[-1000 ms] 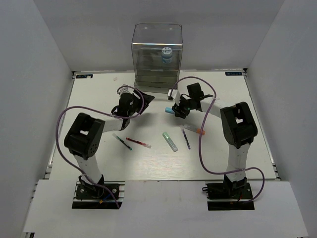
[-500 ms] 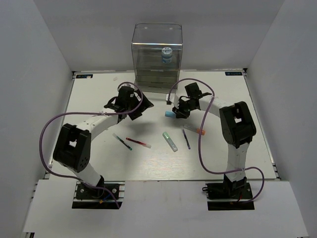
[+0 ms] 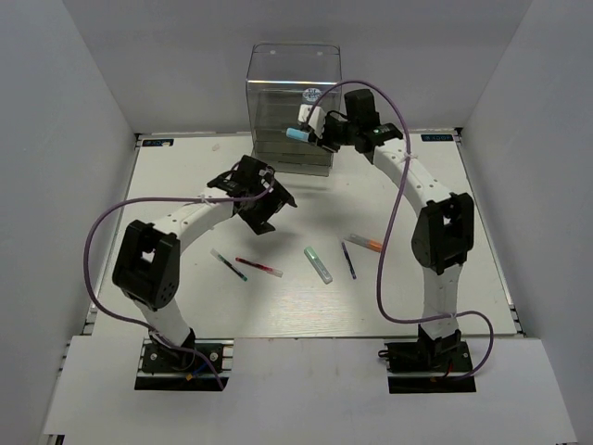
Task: Sort the stationery into containers
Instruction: Place the pen in the drawer, then pick up the pen from the center of the board, then place the pen in the drawer.
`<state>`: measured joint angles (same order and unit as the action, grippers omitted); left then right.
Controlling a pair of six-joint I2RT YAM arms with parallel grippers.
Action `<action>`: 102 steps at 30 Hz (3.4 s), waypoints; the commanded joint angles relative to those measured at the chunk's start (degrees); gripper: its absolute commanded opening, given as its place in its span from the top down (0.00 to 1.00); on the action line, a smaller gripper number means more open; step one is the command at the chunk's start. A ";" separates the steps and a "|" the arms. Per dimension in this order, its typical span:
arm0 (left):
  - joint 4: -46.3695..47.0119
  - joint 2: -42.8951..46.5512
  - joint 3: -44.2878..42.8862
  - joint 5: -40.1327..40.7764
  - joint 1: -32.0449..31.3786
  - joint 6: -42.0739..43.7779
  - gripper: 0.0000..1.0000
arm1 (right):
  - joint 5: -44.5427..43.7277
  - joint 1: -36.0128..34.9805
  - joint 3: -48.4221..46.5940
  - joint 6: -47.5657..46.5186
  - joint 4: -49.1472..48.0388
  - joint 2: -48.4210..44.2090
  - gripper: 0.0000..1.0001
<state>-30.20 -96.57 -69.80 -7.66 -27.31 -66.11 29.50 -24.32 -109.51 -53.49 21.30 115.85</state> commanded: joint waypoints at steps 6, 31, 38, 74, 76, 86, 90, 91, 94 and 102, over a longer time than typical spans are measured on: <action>-13.74 -6.78 -11.58 -0.95 -3.54 -4.47 0.00 | -4.62 -0.38 -7.91 -5.21 -0.99 11.15 1.00; -26.32 -19.17 -22.48 0.89 -14.88 -9.83 0.02 | -4.63 1.64 15.02 14.20 -16.91 -4.66 0.48; -29.73 -24.00 -25.64 1.42 -16.63 -10.97 0.13 | -2.60 5.15 29.77 21.76 -18.83 -15.65 0.50; -5.41 -28.14 -48.59 11.44 -2.40 -17.91 0.99 | 3.81 15.96 59.23 12.80 -10.49 -34.03 0.56; -2.60 -28.93 -48.59 11.44 -0.64 -19.84 0.99 | 4.25 15.79 59.42 12.71 -10.49 -34.64 0.54; 2.86 -34.02 -50.26 14.42 2.88 -24.86 0.86 | 4.96 16.05 60.82 12.10 -9.61 -36.05 0.44; 4.79 -34.56 -50.87 14.43 4.01 -25.39 0.62 | 4.96 15.97 61.26 11.48 -9.00 -36.22 0.39; 5.40 -34.56 -50.87 14.43 4.02 -25.39 0.54 | 5.04 15.88 61.44 11.05 -8.73 -36.14 0.38; 6.11 -34.03 -50.35 12.76 4.02 -24.77 0.41 | 4.26 15.97 61.96 10.61 -8.82 -35.96 0.34; 11.47 -27.80 -43.85 8.19 4.02 -23.19 0.29 | 3.90 15.79 62.93 1.48 -6.89 -31.57 0.33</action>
<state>-22.98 -132.18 -115.22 2.50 -23.57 -90.19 33.19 -8.64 -47.13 -46.52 12.84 82.17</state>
